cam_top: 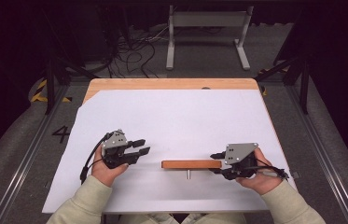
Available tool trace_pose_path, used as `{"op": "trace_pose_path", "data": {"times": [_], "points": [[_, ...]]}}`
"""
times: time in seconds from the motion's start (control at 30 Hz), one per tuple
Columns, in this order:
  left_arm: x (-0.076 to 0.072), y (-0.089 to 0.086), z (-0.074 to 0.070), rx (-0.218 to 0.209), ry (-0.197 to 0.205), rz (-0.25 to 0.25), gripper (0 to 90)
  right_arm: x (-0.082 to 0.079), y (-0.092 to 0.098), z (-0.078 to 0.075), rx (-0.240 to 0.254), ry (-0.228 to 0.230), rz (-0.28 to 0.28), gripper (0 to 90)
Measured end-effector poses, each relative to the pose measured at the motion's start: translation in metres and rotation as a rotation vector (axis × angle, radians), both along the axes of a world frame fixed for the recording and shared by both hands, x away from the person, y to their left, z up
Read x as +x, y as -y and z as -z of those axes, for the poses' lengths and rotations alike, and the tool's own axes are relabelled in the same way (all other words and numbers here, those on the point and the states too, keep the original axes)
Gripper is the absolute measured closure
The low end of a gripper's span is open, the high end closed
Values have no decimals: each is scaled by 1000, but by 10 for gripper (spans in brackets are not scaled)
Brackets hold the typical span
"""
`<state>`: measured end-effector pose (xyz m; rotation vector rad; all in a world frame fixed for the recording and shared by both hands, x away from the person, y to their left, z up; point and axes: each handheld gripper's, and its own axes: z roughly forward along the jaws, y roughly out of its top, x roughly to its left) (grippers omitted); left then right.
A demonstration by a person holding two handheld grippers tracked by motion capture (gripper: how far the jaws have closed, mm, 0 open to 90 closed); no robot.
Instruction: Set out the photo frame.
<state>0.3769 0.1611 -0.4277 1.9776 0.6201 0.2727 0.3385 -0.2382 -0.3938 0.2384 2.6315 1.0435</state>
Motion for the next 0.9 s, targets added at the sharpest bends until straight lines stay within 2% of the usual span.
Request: {"op": "trace_pose_path", "data": {"times": [0.07,0.1,0.13,0.2,0.33,0.37,0.4,0.43,0.57,0.63,0.87,0.9], "points": [[1,0,0,-2,-2,-2,608,-1,5,0,12,-22,71,484],[1,-1,1,0,-4,-6,605,-2,6,1,-7,-24,123,480],[1,-1,1,-3,-4,-10,604,-4,7,3,-24,-24,146,487],[2,-1,1,-2,-6,-11,602,-7,9,7,-25,-52,173,512],[3,-2,2,-2,-9,-19,599,-11,14,16,-31,-107,214,618],[3,-2,2,-2,-9,-19,599,-11,14,16,-31,-107,214,618],[3,-2,2,1,-12,-20,599,-12,14,19,-47,-128,246,646],[4,-2,3,5,-14,-22,599,-12,15,23,-54,-144,249,739],[5,-3,4,0,-18,-27,600,-13,14,32,-33,-206,251,862],[5,-2,4,4,-19,-26,600,-12,12,36,-22,-238,262,874],[6,-3,7,4,-23,-33,596,-8,7,42,23,-267,301,900],[6,-3,7,4,-23,-34,595,-5,6,44,30,-284,303,900]]}}
